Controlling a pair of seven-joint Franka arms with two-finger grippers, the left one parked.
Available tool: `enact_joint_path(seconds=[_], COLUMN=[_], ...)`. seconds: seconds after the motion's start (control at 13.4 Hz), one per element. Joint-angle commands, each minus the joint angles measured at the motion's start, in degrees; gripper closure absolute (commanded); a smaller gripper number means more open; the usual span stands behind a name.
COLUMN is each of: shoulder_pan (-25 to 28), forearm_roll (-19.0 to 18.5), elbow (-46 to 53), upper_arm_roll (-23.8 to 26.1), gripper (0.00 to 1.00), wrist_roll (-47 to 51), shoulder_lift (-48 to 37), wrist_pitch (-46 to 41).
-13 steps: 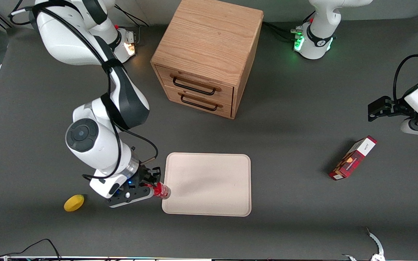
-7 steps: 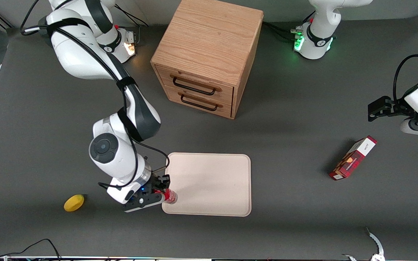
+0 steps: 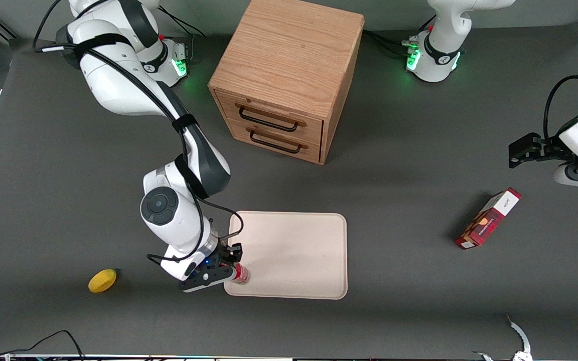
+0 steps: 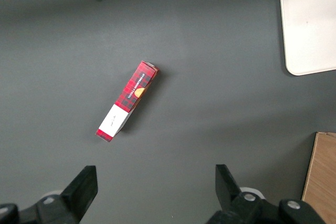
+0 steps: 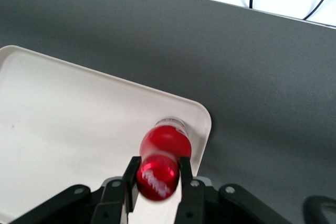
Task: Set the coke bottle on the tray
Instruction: 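Open the right gripper to release the bottle and raise it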
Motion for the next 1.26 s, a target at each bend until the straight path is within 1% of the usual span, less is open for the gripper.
enact_joint_path(seconds=[0.0, 0.07, 0.3, 0.52, 0.6, 0.67, 0.82, 0.97, 1.04, 1.12, 1.19], shoulder_pan=[0.81, 0.73, -0.15, -3.31, -4.01, -4.37, -7.17, -9.9, -11.04, -11.57, -12.71], forearm_roll=[-1.23, -1.14, -0.7, -0.53, -1.05, -1.31, -1.23, -1.05, -0.97, -1.05, -1.05], elbow=[-0.11, -0.11, -0.2, -0.2, -0.81, -2.29, -9.04, -14.85, -15.4, -15.32, -15.32], upper_arm_roll=[-0.75, -0.75, -0.66, -0.13, -0.13, -0.22, -0.22, -0.04, -0.04, -0.13, -0.13], gripper=[0.03, 0.01, 0.0, 0.0, 0.0, 0.0, 0.0, 0.03, 0.03, 0.0, 0.0], wrist_roll=[3.09, 4.84, 6.35, 5.56, 5.3, 4.78, 2.49, 2.49, 2.4, 1.88, -0.74], shoulder_lift=[-0.17, -0.26, -2.36, -7.36, -9.64, -12.45, -19.82, -26.68, -28.63, -30.39, -32.14], wrist_pitch=[1.1, 1.1, -0.03, -10.2, -14.41, -16.19, -18.31, -20.67, -23.82, -27.51, -30.33])
